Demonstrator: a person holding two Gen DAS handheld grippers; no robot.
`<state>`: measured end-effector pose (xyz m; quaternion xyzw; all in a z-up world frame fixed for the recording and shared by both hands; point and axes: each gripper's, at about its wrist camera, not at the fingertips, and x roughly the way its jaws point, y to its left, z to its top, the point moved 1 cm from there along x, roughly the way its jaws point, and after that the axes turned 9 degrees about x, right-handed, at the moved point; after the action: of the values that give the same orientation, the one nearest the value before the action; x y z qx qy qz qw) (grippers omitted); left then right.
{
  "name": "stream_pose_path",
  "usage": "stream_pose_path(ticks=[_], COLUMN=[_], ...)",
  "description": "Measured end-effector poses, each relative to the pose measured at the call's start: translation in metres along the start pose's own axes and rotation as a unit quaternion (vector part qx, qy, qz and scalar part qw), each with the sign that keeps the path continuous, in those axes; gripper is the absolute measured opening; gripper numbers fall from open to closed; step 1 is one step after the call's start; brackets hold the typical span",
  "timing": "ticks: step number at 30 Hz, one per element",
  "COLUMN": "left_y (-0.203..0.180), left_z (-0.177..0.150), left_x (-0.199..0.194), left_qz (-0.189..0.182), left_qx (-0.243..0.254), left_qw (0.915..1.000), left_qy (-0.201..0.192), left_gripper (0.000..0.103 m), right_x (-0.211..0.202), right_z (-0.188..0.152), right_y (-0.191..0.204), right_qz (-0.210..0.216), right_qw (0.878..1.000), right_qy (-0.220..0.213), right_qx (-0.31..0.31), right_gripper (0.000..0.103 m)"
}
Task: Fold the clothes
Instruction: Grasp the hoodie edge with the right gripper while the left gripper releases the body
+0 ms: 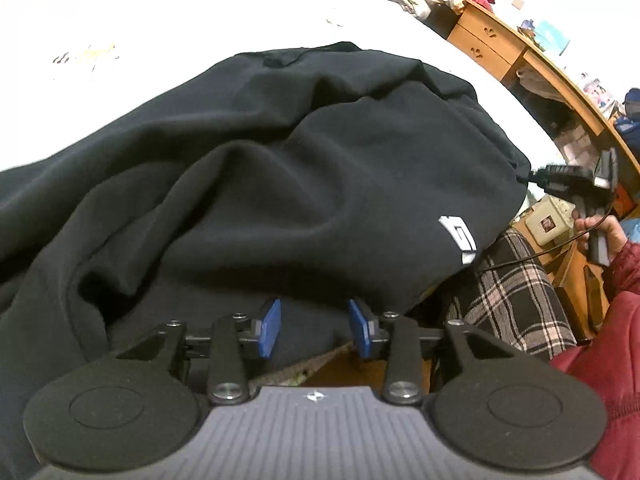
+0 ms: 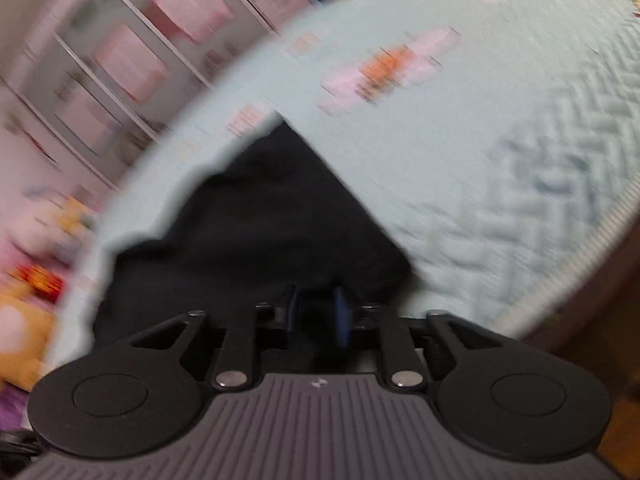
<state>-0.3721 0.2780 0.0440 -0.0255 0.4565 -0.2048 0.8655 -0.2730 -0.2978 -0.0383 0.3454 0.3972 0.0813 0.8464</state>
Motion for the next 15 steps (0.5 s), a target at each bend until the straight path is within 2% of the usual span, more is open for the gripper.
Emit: stream_pose_path(ticks=[2,6,8,10,11,12,14,15], left_y=[0.008,0.029,0.042,0.06,0.069,0.08,0.1,0.11], left_z=[-0.005,-0.008,-0.007,-0.009,-0.012,-0.016,-0.027,-0.033], left_x=[-0.007,-0.033,-0.05,-0.069,-0.08,-0.091,-0.112,-0.123], left_qz=[-0.004,-0.001,0.027,0.07,0.097,0.132,0.207,0.244], left_qx=[-0.017,-0.065,-0.085,-0.11,-0.127,-0.148,-0.195,-0.218], left_qw=[0.9998,0.9962,0.992,0.9839,0.9773,0.9675,0.9406,0.924], left_qy=[-0.009,-0.058,-0.09,-0.122,-0.139,-0.157,-0.186,-0.198], left_gripper=[0.04,0.041,0.042,0.045,0.047,0.048,0.054,0.059], right_x=[-0.003,-0.001,0.001,0.003,0.003,0.004,0.006,0.007], right_z=[-0.001,-0.001,-0.001,-0.001,-0.001,-0.001,-0.001,-0.001], right_y=[-0.006,0.022,0.036,0.05,0.057,0.065,0.079,0.086], right_qz=[-0.011,0.007,0.017,0.027,0.032,0.037,0.046,0.051], right_qw=[1.0,1.0,1.0,1.0,0.999,0.999,0.999,0.998], right_qy=[0.004,0.0,-0.001,-0.003,-0.004,-0.005,-0.007,-0.008], right_qx=[0.007,-0.003,-0.009,-0.015,-0.018,-0.021,-0.026,-0.029], right_gripper=[0.0,0.0,0.003,0.013,0.022,0.024,0.024,0.024])
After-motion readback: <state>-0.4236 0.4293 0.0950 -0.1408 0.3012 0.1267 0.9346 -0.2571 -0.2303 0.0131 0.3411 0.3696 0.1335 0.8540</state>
